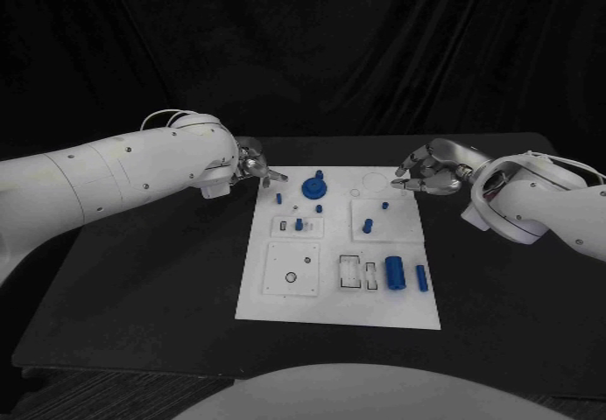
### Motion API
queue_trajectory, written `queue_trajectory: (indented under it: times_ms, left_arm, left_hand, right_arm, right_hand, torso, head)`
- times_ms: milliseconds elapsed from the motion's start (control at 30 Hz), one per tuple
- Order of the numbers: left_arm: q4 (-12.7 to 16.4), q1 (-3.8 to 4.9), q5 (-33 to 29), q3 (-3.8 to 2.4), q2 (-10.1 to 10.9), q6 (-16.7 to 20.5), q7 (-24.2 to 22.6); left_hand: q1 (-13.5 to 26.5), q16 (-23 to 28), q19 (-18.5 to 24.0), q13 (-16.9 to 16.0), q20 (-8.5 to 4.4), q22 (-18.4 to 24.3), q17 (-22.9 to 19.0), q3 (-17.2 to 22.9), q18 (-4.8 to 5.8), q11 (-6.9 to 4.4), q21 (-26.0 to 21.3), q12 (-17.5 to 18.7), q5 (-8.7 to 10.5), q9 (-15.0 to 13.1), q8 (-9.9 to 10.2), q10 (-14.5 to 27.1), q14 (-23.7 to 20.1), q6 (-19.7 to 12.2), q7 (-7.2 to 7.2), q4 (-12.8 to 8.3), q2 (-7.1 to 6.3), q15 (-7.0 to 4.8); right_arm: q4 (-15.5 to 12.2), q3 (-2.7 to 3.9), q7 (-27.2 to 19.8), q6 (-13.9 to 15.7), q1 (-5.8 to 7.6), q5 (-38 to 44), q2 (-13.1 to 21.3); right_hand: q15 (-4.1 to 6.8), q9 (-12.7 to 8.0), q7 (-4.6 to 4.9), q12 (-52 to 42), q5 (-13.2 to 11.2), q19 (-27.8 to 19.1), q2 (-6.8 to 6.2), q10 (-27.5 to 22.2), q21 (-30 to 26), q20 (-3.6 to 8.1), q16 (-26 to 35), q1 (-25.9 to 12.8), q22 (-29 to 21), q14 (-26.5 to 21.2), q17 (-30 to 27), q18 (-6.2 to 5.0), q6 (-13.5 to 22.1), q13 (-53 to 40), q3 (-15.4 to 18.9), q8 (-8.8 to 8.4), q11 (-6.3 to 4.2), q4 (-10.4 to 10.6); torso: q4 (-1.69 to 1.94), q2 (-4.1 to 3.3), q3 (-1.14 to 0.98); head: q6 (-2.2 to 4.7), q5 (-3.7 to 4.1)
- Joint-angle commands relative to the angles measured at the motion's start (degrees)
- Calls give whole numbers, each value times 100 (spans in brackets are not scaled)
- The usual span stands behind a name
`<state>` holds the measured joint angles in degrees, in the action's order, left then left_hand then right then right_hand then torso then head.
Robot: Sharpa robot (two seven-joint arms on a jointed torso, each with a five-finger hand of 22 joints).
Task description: Assemble the parts on the task board
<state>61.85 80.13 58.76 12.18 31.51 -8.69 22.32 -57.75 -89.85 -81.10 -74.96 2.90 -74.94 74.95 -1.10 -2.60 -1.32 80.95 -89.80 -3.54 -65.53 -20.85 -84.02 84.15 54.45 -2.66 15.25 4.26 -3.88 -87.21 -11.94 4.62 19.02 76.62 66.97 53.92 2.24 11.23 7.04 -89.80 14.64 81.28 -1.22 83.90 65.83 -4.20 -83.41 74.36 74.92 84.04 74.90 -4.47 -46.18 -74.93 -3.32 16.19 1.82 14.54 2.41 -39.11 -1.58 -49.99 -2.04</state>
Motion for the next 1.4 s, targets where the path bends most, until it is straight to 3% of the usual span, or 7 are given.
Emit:
queue_trajectory:
  times_ms: [33,867,1200,1400]
  left_arm:
    - [-42,-39,10,-4,-45,-212,-133]
    - [-126,-167,10,-4,-167,-453,-30]
    - [-130,-197,10,-4,-181,-441,-57]
    - [-109,-205,10,-4,-172,-394,-85]
  left_hand:
    - [-60,-15,55,-1504,-6,-885,1505,-35,-38,31,-32,-20,33,10,38,-598,585,-38,-8,-14,7,42]
    - [-121,-15,86,-1504,20,-880,1505,-27,-45,51,-64,-20,-9,23,67,-598,585,-30,-21,-22,66,66]
    - [-388,-15,81,-1504,45,-910,1505,50,-46,53,-72,-20,-352,43,124,-598,585,-7,-18,-208,124,75]
    - [-525,-15,81,-1504,44,-920,1505,137,-48,45,-80,-20,-448,54,149,-598,585,10,-7,-320,166,70]
  right_arm:
    - [-10,4,75,-33,-13,8,6]
    - [-16,4,72,-45,-14,8,4]
    - [-20,4,85,-67,-15,8,2]
    - [-20,4,99,-83,-17,8,1]
  right_hand:
    - [-26,-5,-2,-20,21,-57,-2,610,-37,1,20,30,740,409,748,-76,-24,-1507,23,-4,28,-9]
    - [-26,-6,-2,-20,34,-58,1,610,-45,2,6,36,737,413,764,-77,-25,-1507,22,-4,29,-11]
    - [-25,-7,-3,-20,48,-57,1,610,-51,2,12,36,735,411,755,-77,-29,-1507,26,-4,30,-10]
    - [-26,-7,-3,-20,52,-60,3,610,-63,3,20,40,731,409,747,-79,-30,-1507,24,-4,30,-12]
  torso:
    - [4,11,-11]
    - [5,7,-8]
    - [7,2,-8]
    - [2,3,-8]
  head:
    - [-1,19]
    - [-1,12]
    - [-1,13]
    - [-1,11]
